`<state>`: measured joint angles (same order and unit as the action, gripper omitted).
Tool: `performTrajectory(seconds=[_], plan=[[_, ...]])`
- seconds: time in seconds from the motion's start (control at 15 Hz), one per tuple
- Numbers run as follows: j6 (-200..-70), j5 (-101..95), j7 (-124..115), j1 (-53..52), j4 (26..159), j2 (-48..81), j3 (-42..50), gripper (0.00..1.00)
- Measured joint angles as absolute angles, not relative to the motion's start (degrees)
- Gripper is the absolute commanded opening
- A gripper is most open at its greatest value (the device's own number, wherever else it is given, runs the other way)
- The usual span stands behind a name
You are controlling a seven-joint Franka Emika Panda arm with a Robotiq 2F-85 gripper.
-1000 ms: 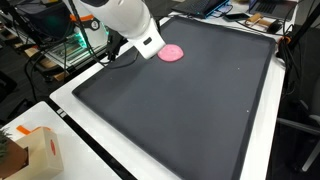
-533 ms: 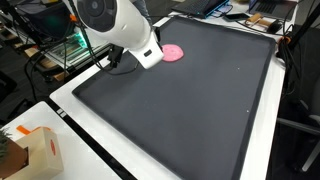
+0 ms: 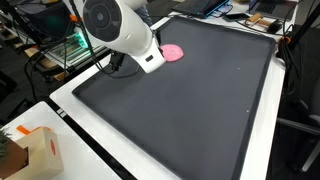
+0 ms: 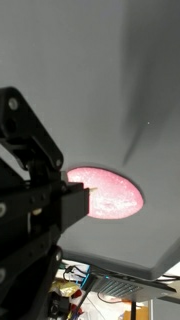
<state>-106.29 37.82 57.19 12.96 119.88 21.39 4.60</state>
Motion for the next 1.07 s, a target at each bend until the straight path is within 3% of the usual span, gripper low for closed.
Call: performTrajectory(seconds=[1.07], plan=[[-106.7,37.4,54.6,11.2,118.9,19.5,3.1,0.03]])
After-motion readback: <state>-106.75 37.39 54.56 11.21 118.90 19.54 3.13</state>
